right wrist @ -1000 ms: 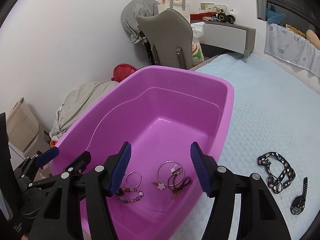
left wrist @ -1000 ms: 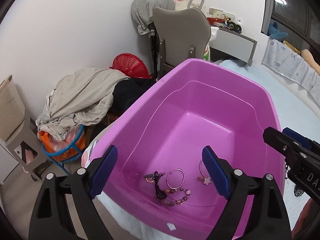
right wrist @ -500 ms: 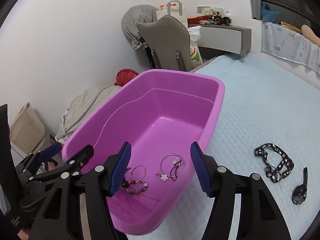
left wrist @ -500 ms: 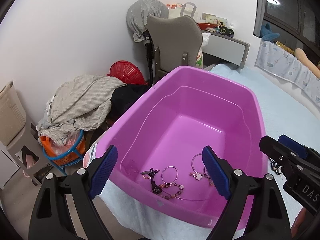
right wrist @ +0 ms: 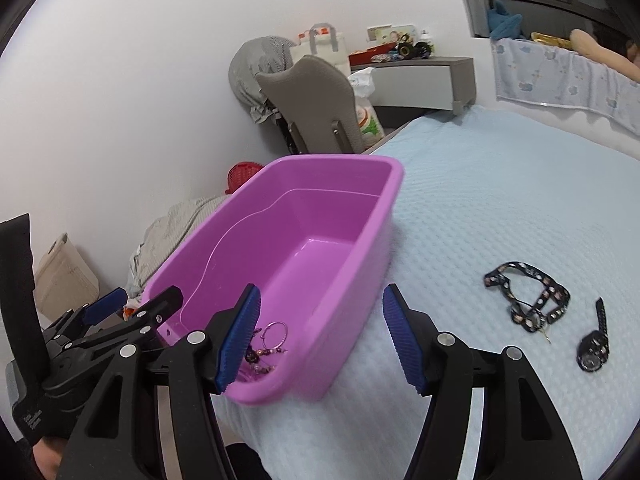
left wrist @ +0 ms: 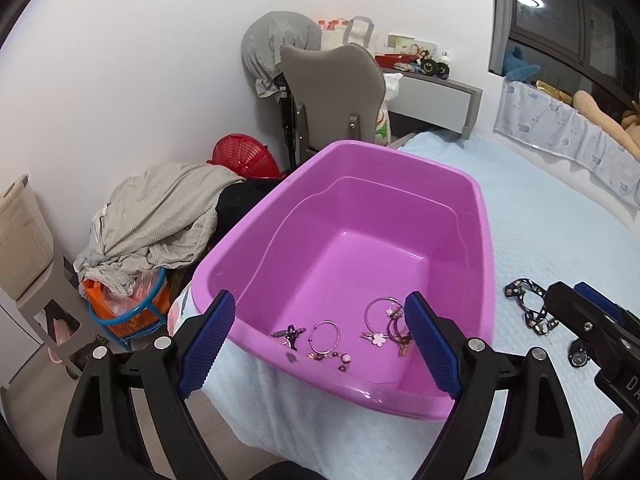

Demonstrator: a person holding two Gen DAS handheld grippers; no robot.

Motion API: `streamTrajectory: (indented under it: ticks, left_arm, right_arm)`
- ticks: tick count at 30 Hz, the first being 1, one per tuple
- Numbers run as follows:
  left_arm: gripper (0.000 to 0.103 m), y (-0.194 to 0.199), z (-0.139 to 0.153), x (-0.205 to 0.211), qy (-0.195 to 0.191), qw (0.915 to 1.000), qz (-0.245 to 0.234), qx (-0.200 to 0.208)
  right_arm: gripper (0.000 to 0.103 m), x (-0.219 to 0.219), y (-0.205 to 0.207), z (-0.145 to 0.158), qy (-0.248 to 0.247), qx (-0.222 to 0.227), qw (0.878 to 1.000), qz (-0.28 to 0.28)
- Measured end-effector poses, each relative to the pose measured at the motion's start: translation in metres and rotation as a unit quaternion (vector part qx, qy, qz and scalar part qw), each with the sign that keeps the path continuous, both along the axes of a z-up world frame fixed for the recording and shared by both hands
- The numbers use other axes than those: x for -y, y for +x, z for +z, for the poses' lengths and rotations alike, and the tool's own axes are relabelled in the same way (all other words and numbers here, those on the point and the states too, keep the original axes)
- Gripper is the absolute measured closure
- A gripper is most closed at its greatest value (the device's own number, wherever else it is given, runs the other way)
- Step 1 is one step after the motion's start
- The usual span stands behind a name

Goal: Organize jewelry
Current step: 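Withdraw both open tools from the pink tub toward the bed, then move both tools down toward the black lanyard and black wristwatch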

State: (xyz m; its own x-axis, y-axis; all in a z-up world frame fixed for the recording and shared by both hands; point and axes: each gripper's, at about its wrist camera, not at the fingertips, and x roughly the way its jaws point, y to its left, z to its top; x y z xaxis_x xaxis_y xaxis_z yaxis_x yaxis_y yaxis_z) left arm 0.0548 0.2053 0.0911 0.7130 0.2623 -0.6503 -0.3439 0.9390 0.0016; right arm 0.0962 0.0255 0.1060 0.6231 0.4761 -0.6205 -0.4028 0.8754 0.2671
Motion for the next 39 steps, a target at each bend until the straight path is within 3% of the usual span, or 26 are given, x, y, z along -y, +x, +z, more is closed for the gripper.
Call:
streamTrajectory:
  ticks: [24,39]
  left_arm:
    - [0.015,-0.028,-0.009,0.117,0.003,0.9948,-0.101,-0.01]
    - [0.013,-0.015,-0.044,0.195,0.014,0.985,-0.168,-0.04]
  right_arm:
    - [0.038,0.135,-0.067,-0.025,0.012,-0.012,0.995,-0.093]
    - [0.034,0.226,-0.1,-0.066,-0.002,-0.013,0.986,-0.164]
